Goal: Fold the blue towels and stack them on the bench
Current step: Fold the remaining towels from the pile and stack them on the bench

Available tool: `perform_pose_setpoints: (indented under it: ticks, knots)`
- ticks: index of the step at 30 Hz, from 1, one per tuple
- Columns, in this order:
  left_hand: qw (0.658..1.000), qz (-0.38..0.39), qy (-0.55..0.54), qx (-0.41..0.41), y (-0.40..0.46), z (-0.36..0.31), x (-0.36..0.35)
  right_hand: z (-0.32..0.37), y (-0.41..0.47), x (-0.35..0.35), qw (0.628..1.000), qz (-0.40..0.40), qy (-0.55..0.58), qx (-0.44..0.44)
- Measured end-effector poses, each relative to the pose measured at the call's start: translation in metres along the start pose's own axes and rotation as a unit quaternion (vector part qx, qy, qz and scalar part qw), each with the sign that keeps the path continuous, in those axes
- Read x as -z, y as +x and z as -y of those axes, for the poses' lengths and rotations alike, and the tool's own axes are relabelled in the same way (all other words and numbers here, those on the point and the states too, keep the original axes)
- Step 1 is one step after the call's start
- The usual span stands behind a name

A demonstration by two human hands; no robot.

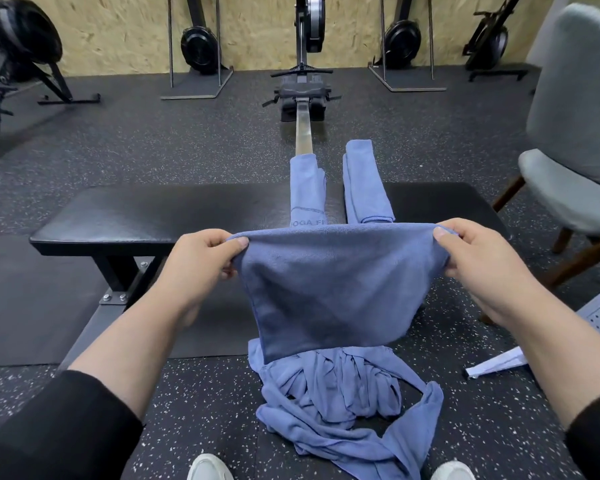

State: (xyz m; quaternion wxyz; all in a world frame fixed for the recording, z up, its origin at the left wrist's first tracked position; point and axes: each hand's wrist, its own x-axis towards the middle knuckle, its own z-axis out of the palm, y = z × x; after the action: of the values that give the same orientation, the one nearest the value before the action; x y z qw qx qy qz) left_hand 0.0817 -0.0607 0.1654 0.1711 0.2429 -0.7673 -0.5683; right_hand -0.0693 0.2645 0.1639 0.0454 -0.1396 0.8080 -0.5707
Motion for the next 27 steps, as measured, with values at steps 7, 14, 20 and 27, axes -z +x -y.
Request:
perform_pose_setpoints:
  ticks: [7,14,20,27]
  knots:
    - [0.987,-0.058,-0.135,0.069,0.010,-0.003,-0.039,0.003,0.009,-0.027,0.992,0.037,0.076,-0.092]
    - [0.997,-0.063,-0.050,-0.008,0.008,-0.013,-0.085,0.020,0.010,-0.064,0.978,0.091,0.139,-0.128]
    - [0.994,-0.058,0.024,-0.089,-0.004,-0.027,-0.121,0.020,0.007,-0.085,0.978,0.124,0.134,-0.104]
    - [0.976,-0.061,0.091,-0.187,-0.003,-0.022,-0.141,0.016,0.012,-0.088,0.966,0.134,0.180,-0.125]
